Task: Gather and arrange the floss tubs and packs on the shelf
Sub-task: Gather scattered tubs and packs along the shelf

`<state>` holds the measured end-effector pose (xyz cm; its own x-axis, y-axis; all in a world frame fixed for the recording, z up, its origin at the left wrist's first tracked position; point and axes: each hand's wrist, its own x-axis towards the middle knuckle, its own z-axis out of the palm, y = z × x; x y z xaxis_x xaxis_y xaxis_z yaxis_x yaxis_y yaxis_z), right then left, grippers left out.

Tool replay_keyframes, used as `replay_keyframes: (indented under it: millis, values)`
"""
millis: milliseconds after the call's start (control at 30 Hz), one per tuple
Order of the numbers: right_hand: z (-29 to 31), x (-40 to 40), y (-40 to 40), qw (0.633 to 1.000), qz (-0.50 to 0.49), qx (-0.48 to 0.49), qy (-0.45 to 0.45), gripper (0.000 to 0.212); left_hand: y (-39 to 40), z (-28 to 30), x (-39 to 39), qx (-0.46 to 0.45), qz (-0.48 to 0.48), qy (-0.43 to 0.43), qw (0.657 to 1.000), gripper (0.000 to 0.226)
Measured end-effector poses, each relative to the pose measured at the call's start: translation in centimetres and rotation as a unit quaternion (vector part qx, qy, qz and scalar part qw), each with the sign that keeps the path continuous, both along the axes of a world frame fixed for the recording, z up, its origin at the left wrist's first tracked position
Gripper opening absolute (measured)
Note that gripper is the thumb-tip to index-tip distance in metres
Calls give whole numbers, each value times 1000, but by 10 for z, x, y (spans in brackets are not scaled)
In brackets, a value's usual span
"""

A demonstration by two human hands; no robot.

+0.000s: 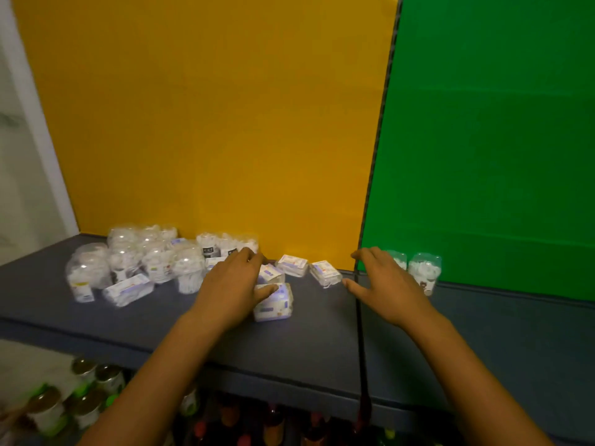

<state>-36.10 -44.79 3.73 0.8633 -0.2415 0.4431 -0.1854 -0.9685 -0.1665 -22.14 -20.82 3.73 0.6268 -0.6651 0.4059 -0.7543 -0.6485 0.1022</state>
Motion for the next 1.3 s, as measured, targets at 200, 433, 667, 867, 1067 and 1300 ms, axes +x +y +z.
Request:
replay_keyframes:
  millis: [200, 433, 667, 867, 1067, 1300]
  values:
    - [-8, 11, 57, 999, 35, 23, 1, 49, 69, -9, -2, 20, 24, 14, 999, 54]
    - [-10, 34, 81, 998, 60, 34, 6, 50, 97, -12, 12, 11, 41, 40, 998, 54]
    - [-15, 63, 67, 993, 84, 80, 22, 46, 75, -28, 32, 29, 41, 75, 996, 58]
    - [-20, 90, 53, 990, 95, 97, 27, 43, 57, -49, 57, 66, 52, 116, 990, 68]
    - [-38, 104, 43, 987, 100, 121, 43, 42, 48, -65, 70, 66, 68, 103, 990, 69]
    - [-46, 106, 41, 983, 102, 143, 43, 41, 52, -67, 71, 34, 79, 128, 988, 73]
